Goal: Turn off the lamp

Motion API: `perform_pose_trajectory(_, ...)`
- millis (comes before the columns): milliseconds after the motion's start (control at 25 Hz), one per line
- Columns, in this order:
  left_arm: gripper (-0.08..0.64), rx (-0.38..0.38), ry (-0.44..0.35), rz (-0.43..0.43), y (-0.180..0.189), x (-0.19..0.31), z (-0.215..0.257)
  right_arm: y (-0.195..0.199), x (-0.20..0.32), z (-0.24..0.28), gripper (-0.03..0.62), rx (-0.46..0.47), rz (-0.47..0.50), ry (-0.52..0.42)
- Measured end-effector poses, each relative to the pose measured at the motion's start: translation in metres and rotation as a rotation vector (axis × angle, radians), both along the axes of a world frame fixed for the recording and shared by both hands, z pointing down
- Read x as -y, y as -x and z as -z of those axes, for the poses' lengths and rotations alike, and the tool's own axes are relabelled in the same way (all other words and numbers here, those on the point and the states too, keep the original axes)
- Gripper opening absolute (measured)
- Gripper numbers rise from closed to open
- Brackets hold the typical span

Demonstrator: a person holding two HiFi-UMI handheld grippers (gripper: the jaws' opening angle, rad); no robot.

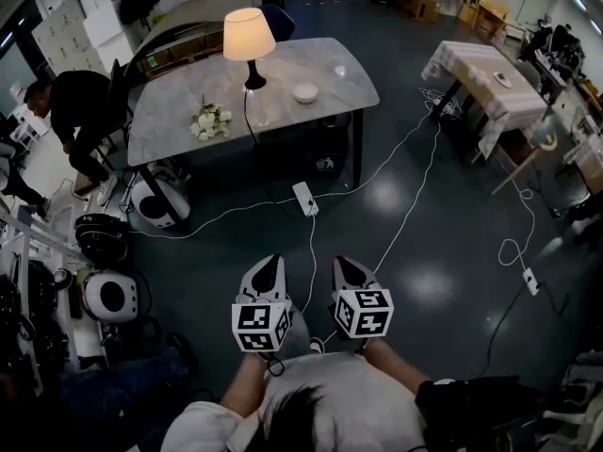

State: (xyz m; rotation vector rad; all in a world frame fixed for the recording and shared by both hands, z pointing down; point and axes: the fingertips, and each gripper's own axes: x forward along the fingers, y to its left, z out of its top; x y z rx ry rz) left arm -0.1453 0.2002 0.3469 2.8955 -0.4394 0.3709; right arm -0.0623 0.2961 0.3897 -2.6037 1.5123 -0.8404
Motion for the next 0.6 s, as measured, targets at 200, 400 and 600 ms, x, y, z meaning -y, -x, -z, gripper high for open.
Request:
perform_pose_trajectory(200,-0.005,-0.002,-0.004,-0.003,-0.015,0.014,-0.007,-0.015,0.014,-0.005,-0.002,-0.005,-0.005,0.001)
perform_pose_trajectory(400,-0.005,-0.016,-0.011,-0.013,-0.040,0.037,-0.009,-0.043,0.035,-0.008,-0.002,-0.011,-0.024,0.005)
perform_pose_trajectory(600,-0.005,-0.026,0.002,0.004,-0.066,0.072,-0.008,-0.071,0.069,-0.006,-0.002,-0.027,-0.011,0.019)
